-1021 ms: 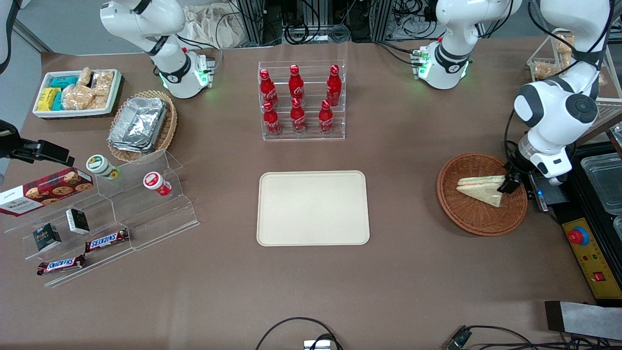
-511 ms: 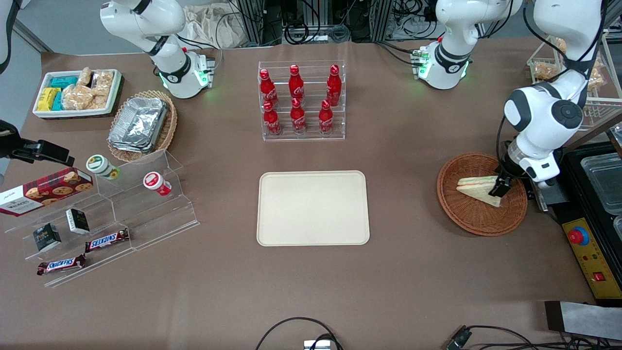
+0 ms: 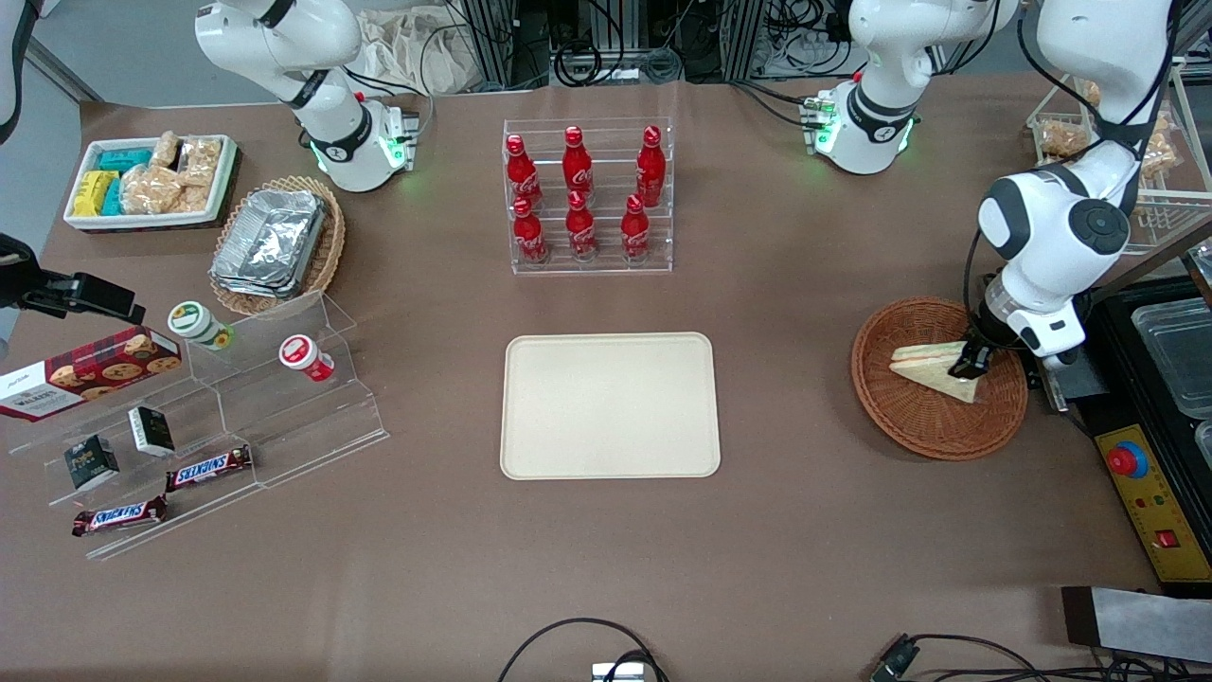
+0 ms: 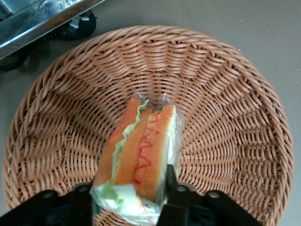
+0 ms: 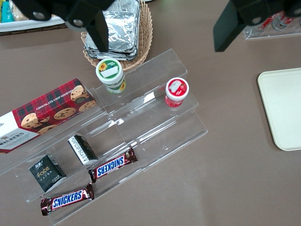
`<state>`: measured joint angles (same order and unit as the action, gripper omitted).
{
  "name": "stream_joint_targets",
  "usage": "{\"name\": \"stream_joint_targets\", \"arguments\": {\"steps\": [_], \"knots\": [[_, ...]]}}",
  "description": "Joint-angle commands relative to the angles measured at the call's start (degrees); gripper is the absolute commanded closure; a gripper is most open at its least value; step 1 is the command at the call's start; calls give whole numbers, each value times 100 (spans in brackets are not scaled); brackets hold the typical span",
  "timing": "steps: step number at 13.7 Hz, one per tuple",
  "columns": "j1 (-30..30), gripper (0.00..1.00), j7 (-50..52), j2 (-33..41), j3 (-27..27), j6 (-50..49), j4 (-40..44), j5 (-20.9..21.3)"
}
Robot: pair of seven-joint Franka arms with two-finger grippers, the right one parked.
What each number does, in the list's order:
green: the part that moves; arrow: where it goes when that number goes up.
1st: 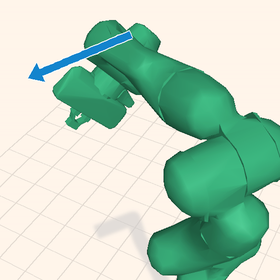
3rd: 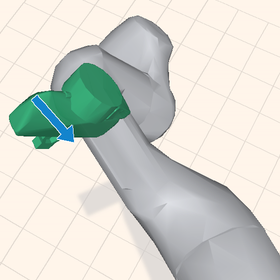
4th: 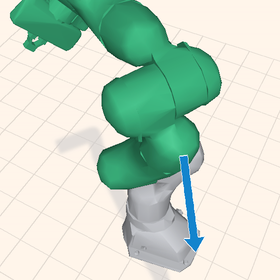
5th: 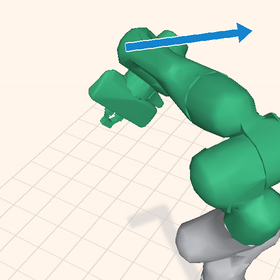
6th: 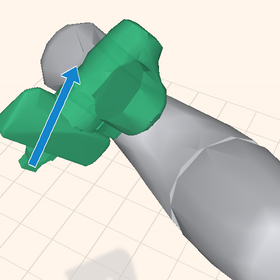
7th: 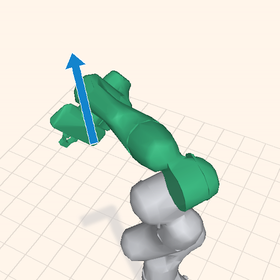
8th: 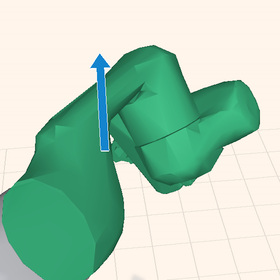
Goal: Place sandwich from basket to tray
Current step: 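Close the left gripper on the wrapped sandwich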
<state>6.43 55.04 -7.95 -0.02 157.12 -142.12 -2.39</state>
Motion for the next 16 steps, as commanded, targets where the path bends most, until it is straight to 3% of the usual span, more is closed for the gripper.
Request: {"name": "stream_joint_targets", "arguments": {"steps": [1,5,11,14,16], "knots": [[-37,100,7,-22,-7,126,0,-43],[-37,100,-37,214,-7,3,8,18],[-37,100,-704,979,134,-1077,236,141],[-37,100,-915,1199,230,-1892,604,755],[-37,100,-1213,1270,431,-2666,1087,819]]}}
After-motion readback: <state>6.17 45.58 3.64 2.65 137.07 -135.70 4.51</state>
